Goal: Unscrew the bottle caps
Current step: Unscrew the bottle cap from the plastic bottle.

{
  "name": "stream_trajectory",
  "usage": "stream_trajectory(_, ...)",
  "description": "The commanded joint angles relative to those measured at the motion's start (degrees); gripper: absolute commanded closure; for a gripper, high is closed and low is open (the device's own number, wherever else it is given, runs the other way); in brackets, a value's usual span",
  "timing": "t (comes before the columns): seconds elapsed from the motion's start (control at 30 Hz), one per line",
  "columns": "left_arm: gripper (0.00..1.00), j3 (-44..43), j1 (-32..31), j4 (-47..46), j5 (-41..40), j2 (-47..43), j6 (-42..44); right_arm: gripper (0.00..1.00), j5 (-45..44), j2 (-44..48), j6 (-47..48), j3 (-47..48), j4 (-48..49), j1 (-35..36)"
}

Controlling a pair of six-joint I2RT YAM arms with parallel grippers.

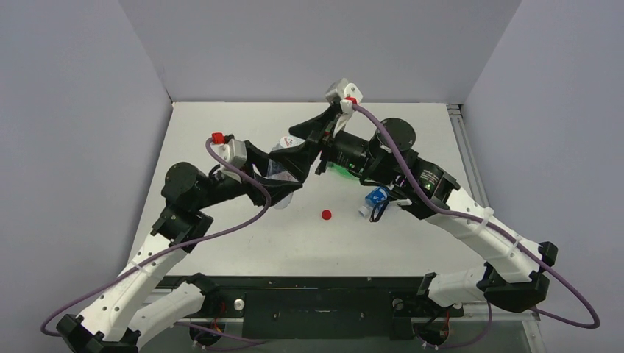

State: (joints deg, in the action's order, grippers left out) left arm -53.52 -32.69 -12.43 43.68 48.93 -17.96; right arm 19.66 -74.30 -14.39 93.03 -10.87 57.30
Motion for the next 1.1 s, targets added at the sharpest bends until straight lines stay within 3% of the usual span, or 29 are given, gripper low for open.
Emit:
stream_trajectory(0.0,0.93,0.25,-0.08,0.9,-12.27,-0.43,8.95,0.24,-22.69,-0.58,-2.59,5.8,-6.7,-0.09)
stream_trajectory(0.17,0.92,1.8,-0.51,1.42,-22.04,-0.81,16.19,0.2,-34.51,-4.65,-4.92,12.76,-14.64,2.55)
stream_trajectory(0.5,0.92,3.31,-0.88,1.88,-25.53,-1.27,17.69,0.21,-33.3,-9.18,-6.83,16.96,-15.02,5.08)
stream_trajectory(0.8,0.93,3.44,-1.11,1.7,-24.46,-1.36,17.6,0.51,-31.71,-14.08,-7.66,20.77,-14.63,5.02)
stream_trajectory(1.07,0.92,3.15,-1.15,1.92,-23.66,-1.85,16.58,0.88,-30.75,-14.98,-8.05,21.26,-13.94,5.02)
